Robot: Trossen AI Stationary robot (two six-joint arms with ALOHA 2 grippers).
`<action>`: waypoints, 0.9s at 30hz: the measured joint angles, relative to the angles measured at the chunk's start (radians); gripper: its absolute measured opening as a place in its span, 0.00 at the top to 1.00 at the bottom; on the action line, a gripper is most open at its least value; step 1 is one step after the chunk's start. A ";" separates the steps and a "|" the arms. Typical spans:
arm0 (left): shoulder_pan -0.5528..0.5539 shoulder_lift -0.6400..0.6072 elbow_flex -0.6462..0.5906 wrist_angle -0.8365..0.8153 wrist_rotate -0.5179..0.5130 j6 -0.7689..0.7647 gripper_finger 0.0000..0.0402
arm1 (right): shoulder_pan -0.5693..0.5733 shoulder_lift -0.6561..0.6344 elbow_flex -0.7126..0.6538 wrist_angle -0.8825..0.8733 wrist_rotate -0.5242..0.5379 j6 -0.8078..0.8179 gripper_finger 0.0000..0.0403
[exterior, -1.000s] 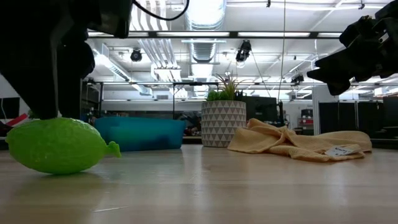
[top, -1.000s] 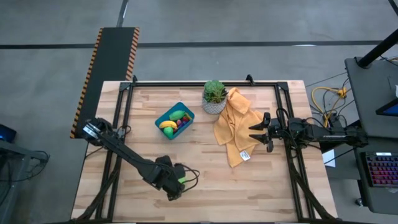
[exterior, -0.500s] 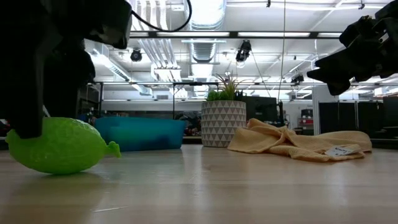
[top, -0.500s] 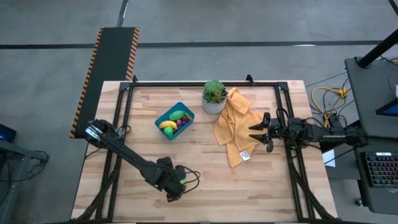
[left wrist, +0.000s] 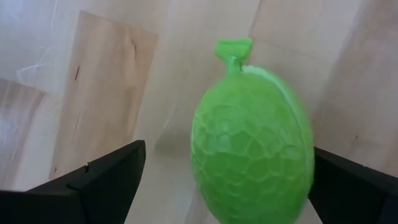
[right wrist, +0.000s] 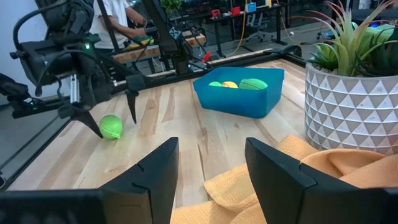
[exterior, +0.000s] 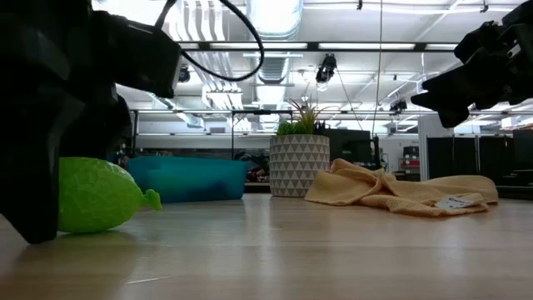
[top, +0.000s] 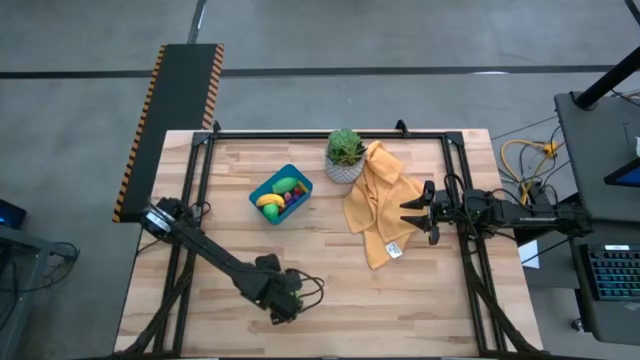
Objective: Pick and placing Produce into tupperware
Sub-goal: Put the green melon into the blue bin
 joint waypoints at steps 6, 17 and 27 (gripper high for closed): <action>0.010 0.002 -0.002 0.005 -0.003 0.027 0.04 | 0.000 0.000 0.000 0.000 0.000 0.000 0.56; 0.023 0.001 -0.007 0.018 0.000 0.086 0.05 | 0.000 0.000 0.000 0.000 0.000 0.003 0.56; 0.028 0.001 -0.008 0.019 -0.009 0.106 0.21 | 0.000 0.000 0.000 0.000 0.000 0.002 0.56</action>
